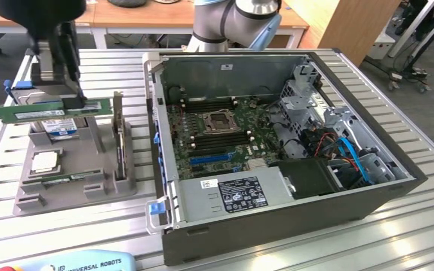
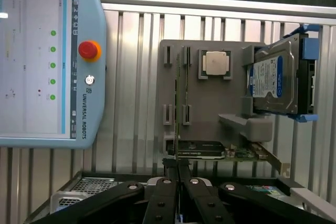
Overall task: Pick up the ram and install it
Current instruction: 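Pick up the ram and move it above insertion slot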
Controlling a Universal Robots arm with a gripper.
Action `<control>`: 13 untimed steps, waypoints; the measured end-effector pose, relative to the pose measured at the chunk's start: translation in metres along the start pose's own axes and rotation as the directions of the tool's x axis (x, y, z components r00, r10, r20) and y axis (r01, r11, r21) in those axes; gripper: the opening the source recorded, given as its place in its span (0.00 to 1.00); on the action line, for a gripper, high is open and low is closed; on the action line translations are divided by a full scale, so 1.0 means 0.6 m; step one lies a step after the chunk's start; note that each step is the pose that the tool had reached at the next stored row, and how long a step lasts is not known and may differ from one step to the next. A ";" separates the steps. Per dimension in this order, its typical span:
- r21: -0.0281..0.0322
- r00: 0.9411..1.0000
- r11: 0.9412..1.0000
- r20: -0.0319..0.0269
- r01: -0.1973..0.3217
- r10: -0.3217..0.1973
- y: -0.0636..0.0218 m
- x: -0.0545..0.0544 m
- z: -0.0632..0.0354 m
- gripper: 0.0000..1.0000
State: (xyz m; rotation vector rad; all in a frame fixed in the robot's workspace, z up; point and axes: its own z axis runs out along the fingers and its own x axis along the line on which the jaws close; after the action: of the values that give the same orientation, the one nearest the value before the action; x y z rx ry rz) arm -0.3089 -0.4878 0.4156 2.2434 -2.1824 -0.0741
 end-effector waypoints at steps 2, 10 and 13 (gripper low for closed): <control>0.000 1.000 1.000 0.000 0.000 0.000 -0.012 0.000 -0.001 0.11; 0.000 1.000 1.000 0.000 0.000 0.000 -0.061 0.002 -0.003 0.11; 0.000 1.000 1.000 0.000 0.000 0.000 -0.083 0.002 -0.004 0.11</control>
State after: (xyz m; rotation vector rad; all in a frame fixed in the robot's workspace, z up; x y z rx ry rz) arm -0.2589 -0.4878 0.4156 2.2436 -2.1822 -0.0741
